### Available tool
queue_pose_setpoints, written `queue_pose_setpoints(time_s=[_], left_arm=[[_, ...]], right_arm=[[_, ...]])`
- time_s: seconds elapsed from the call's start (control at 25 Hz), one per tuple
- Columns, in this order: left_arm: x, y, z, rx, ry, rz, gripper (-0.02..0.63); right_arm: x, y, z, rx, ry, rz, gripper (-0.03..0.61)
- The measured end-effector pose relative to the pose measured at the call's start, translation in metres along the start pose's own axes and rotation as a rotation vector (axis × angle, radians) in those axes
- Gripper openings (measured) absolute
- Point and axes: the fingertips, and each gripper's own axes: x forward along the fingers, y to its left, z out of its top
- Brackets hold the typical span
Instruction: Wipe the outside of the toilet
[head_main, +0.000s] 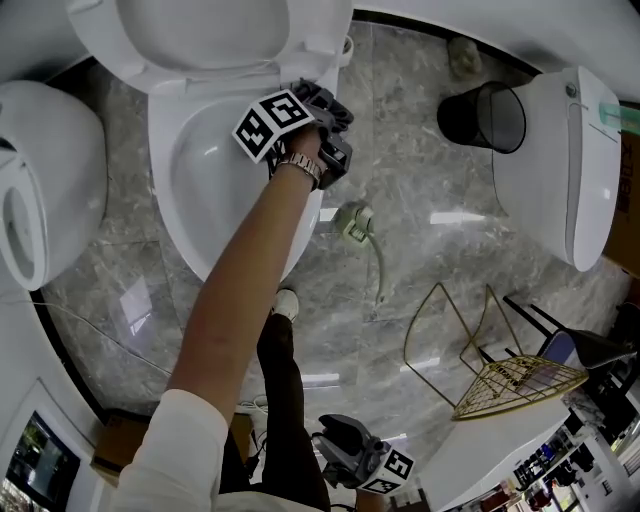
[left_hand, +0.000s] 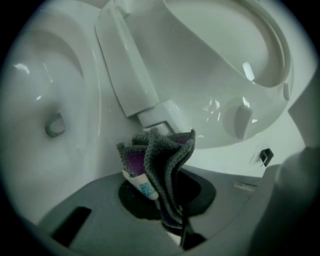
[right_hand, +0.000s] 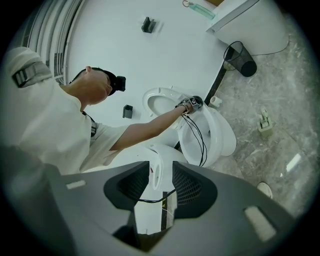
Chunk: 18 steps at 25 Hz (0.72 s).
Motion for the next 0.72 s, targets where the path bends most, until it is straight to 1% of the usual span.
queue_pose_setpoints(time_s=[0.2, 0.28, 0.36, 0.48, 0.56, 0.64, 0.72], left_arm=[[0.030, -0.023, -0.033, 0.116, 0.165, -0.065, 0.035], [0.032, -0.033, -0.051, 0.130, 0.217, -0.116, 0.035], [0.027, -0.044, -0.074, 0.136, 0.270, -0.189, 0.035], [0.004, -0.062, -0.104, 0.138, 0.334, -0.307, 0.035], [-0.022, -0.077, -0.117, 0.127, 0.359, -0.396, 0.035], [-0.057, -0.092, -0.123, 0.118, 0.369, -0.486, 0.035], [-0.098, -0.105, -0.123, 0.085, 0.369, -0.560, 0.035]], right_arm=[[0.001, 0.001, 0.000, -0.010, -0.012, -0.003, 0.143], [-0.002, -0.001, 0.001, -0.014, -0.018, -0.009, 0.143], [-0.005, -0.001, 0.003, -0.019, -0.021, -0.014, 0.143], [-0.002, 0.000, 0.005, -0.027, -0.023, -0.011, 0.143], [0.002, 0.002, 0.009, -0.036, -0.029, -0.003, 0.143], [0.008, 0.007, 0.015, -0.044, -0.045, 0.014, 0.134], [0.013, 0.014, 0.025, -0.056, -0.061, 0.036, 0.126]])
